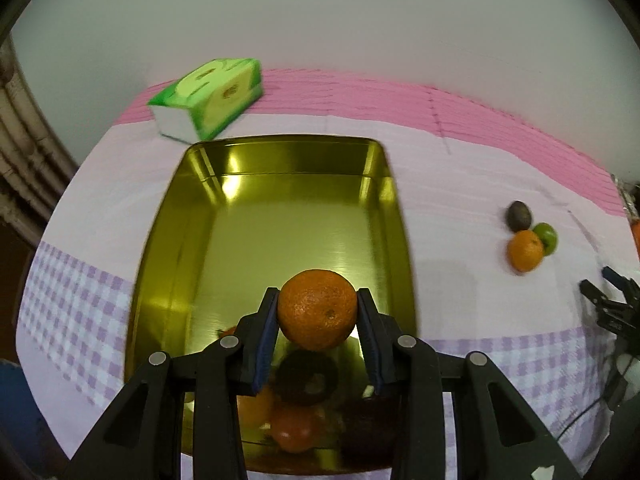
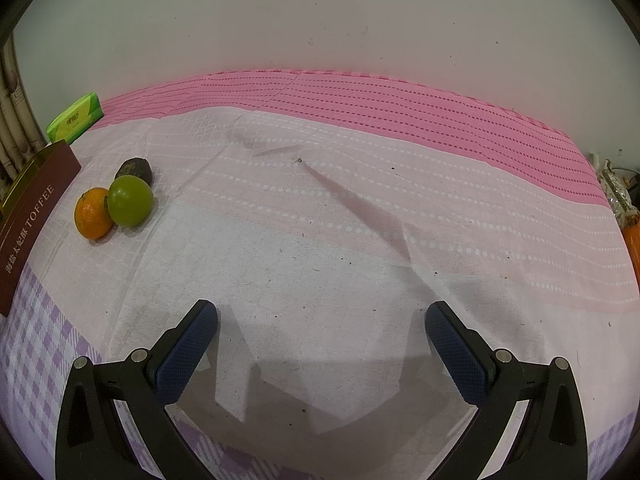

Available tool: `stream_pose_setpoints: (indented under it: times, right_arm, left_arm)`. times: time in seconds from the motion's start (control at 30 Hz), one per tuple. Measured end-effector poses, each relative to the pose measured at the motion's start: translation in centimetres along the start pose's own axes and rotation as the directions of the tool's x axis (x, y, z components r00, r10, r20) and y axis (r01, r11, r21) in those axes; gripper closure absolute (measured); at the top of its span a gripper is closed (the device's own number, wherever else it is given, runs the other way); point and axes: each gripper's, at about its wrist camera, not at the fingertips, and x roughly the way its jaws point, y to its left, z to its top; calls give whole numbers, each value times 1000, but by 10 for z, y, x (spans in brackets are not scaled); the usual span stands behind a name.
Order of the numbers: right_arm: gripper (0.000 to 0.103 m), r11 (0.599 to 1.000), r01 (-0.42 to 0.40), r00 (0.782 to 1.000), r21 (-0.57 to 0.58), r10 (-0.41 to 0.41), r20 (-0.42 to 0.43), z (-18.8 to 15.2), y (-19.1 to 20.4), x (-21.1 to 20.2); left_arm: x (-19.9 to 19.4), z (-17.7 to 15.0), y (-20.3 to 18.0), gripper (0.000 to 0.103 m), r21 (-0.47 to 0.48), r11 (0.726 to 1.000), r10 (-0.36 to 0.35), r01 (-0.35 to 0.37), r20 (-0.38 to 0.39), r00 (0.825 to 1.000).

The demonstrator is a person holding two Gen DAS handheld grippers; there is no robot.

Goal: Organize fruits
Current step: 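Carry the orange with the left gripper over the tin and lower it, then open the left gripper to release the orange and withdraw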

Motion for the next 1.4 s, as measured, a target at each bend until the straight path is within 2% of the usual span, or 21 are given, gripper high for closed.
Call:
stream_pose_setpoints:
  times: [0.23,0.6,1.4]
  right_arm:
    - [0,1000,0,1000,0,0,0,0,0,0]
    - [0,1000,0,1000,1,0,0,0,-1,0]
    - [0,1000,0,1000,2,0,-1,1,-1,0]
  left_arm:
    - [15,2,21,69,-50,999,10,-12,-40,999]
    - [34,5,37,69,-65,997,43,-48,-77,996]
    - [49,8,43,68,-64,996,58,-64,-98,994]
